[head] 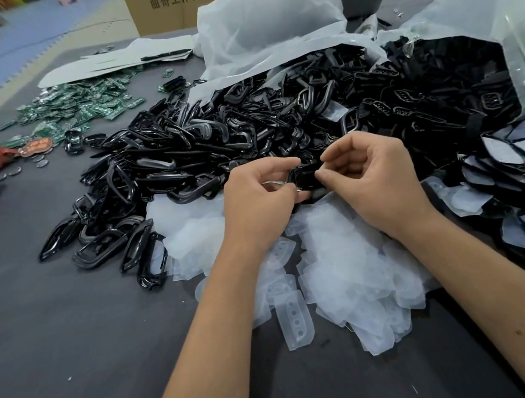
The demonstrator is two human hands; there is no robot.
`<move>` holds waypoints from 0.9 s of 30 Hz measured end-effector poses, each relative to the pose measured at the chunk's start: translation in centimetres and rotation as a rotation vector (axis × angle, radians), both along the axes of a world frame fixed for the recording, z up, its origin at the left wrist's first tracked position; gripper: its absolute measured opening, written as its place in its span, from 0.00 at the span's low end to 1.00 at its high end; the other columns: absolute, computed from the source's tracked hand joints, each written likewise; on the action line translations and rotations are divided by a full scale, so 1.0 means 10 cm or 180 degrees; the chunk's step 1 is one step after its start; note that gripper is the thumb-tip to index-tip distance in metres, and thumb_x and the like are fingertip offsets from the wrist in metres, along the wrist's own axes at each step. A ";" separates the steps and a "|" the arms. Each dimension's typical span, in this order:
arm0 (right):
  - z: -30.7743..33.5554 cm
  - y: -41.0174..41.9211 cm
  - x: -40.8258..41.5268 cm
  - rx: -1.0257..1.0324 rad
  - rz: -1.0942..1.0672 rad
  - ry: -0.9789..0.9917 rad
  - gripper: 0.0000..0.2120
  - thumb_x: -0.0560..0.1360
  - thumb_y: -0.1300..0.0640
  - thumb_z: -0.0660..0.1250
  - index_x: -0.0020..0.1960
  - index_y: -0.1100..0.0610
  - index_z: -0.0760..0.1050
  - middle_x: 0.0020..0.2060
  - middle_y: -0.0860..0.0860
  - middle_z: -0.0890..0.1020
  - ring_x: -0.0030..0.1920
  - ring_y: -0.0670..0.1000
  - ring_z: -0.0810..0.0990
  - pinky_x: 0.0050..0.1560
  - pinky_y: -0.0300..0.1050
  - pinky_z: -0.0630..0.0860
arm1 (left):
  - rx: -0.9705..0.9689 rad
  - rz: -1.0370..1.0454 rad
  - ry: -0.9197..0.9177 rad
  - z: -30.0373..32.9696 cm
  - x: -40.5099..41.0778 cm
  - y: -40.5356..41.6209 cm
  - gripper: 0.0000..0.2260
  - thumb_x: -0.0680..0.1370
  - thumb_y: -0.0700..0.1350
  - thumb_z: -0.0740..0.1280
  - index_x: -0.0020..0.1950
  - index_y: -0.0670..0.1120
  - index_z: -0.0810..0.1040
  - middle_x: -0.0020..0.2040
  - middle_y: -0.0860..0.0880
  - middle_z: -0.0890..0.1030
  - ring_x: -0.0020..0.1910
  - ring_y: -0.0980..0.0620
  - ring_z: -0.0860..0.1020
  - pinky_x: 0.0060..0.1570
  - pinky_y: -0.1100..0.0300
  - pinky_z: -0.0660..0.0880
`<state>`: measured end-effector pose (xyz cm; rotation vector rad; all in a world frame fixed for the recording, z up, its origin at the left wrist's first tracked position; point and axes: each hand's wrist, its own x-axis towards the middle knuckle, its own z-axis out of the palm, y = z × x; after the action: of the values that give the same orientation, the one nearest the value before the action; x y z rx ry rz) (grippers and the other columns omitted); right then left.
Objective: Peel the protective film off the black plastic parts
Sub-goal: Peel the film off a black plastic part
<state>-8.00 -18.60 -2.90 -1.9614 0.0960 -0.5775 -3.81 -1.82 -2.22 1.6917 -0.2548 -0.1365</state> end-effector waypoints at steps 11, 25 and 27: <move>0.05 0.02 0.01 0.0088 -0.0249 0.0215 0.13 0.71 0.56 0.82 0.52 0.52 0.82 0.43 0.50 0.85 0.36 0.49 0.84 0.40 0.42 0.81 | -0.0568 0.0015 0.0113 0.01 0.03 0.01 0.08 0.75 0.29 0.74 0.50 0.41 0.85 0.42 0.41 0.85 0.35 0.45 0.86 0.41 0.55 0.84; 0.10 0.03 0.01 -0.0152 -0.0046 0.0016 0.05 0.73 0.58 0.80 0.44 0.53 0.84 0.35 0.49 0.85 0.35 0.52 0.85 0.40 0.53 0.84 | -0.0608 -0.0041 -0.0102 -0.03 0.05 0.01 0.08 0.74 0.32 0.75 0.46 0.44 0.82 0.42 0.45 0.86 0.34 0.43 0.86 0.33 0.58 0.80; 0.12 0.08 0.00 -0.0295 -0.0159 -0.0020 0.07 0.72 0.56 0.81 0.45 0.54 0.84 0.34 0.47 0.85 0.34 0.50 0.85 0.41 0.52 0.84 | -0.0532 0.0049 -0.0233 -0.03 0.05 0.01 0.09 0.74 0.32 0.76 0.44 0.44 0.81 0.43 0.44 0.86 0.32 0.44 0.85 0.30 0.58 0.78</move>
<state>-7.96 -17.79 -1.73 -2.0517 0.1164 -0.6304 -3.29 -1.71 -2.55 1.5339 -0.2998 -0.0407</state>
